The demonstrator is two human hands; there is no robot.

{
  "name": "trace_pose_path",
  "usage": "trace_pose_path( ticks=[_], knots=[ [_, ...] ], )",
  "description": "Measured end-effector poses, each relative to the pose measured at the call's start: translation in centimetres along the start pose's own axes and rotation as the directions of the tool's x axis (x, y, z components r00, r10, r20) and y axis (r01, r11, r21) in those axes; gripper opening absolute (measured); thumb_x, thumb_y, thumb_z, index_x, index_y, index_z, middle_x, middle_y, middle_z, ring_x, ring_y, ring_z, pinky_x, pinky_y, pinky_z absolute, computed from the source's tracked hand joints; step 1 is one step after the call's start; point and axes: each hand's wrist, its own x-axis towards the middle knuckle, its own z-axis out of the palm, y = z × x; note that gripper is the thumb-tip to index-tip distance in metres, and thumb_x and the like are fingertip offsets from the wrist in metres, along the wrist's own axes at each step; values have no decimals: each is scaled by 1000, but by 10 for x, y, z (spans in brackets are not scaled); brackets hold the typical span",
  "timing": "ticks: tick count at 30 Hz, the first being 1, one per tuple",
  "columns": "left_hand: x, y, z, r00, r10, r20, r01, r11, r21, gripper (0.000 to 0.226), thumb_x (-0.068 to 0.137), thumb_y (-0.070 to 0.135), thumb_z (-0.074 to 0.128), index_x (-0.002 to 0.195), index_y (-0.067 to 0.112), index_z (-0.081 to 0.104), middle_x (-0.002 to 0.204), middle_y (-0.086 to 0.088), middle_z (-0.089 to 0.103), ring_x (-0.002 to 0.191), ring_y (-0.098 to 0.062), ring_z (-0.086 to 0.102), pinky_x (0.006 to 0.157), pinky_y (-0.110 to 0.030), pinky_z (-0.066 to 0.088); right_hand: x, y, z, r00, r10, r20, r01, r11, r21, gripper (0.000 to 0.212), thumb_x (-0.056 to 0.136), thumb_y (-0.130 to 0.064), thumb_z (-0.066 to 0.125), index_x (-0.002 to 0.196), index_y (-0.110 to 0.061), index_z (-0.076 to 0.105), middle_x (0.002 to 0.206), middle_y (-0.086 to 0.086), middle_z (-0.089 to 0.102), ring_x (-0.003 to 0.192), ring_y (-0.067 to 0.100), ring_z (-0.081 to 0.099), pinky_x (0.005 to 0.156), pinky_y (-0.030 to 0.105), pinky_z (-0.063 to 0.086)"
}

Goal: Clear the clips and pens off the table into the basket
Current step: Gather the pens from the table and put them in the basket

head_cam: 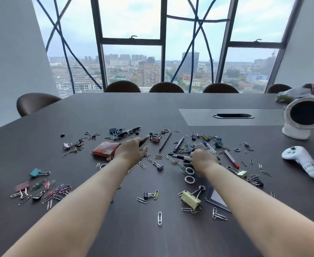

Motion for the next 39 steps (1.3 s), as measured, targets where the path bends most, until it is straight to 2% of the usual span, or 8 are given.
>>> trace_pose_path(
  ticks=[4, 9, 18, 23, 27, 30, 33, 39],
  knots=[
    [20, 9, 16, 999, 0, 37, 0, 1000, 9, 30, 92, 33, 46, 112, 12, 52, 109, -16, 65, 103, -33, 59, 84, -37, 46, 6, 6, 3, 991, -7, -131, 23, 992, 126, 30, 89, -7, 38, 118, -13, 48, 116, 11, 59, 113, 30, 53, 89, 41, 47],
    [43, 37, 37, 996, 58, 64, -58, 998, 9, 36, 91, 28, 51, 123, 13, 50, 115, -16, 63, 108, -33, 58, 85, -36, 46, 7, 40, -15, 954, 179, -240, -117, 961, 252, 29, 90, -20, 51, 115, -9, 45, 107, 17, 64, 99, 34, 60, 78, 36, 47],
    [74, 62, 66, 993, 62, 104, -66, 997, 28, 39, 87, 30, 55, 119, 6, 52, 121, -16, 58, 112, -32, 55, 93, -36, 45, 20, 108, -1, 848, 529, 41, -525, 824, 211, 29, 89, -23, 56, 112, -7, 59, 119, 14, 62, 108, 32, 60, 87, 36, 49],
    [90, 61, 70, 993, 47, 111, -51, 998, 37, 42, 90, 30, 52, 124, 6, 50, 123, -16, 57, 115, -30, 54, 94, -34, 43, 35, 101, 2, 892, 451, -47, -430, 874, 228, 24, 93, -22, 47, 110, -7, 53, 118, 14, 62, 107, 33, 59, 80, 34, 44],
    [101, 60, 76, 993, 40, 114, -45, 998, 45, 37, 91, 29, 51, 119, 5, 53, 123, -16, 55, 115, -30, 53, 92, -33, 42, 56, 84, -3, 936, 341, -86, -282, 874, 396, 27, 95, -25, 43, 112, -4, 42, 116, 21, 61, 106, 37, 57, 84, 40, 44],
    [109, 56, 79, 993, 28, 111, -32, 999, 33, 38, 91, 30, 52, 119, 4, 52, 124, -16, 54, 116, -30, 53, 94, -32, 41, 70, 79, -6, 936, 351, 1, -316, 841, 438, 32, 92, -25, 51, 116, -4, 45, 120, 19, 59, 109, 36, 56, 88, 39, 43],
    [117, 46, 82, 994, 0, 109, -2, 1000, 19, 40, 90, 32, 53, 119, 5, 53, 122, -15, 58, 117, -30, 52, 95, -32, 41, 82, 84, -5, 927, 371, 61, -365, 849, 381, 26, 86, -31, 61, 96, -7, 55, 115, 17, 62, 95, 31, 57, 85, 35, 46],
    [123, 37, 90, 992, -22, 125, 13, 997, 70, 45, 87, 40, 56, 118, 7, 54, 120, -14, 61, 116, -30, 54, 93, -34, 43, 88, 93, -5, 910, 389, 147, -415, 830, 372, 47, 76, -45, 70, 98, -6, 57, 104, 10, 62, 96, 28, 58, 78, 29, 44]
  ],
)
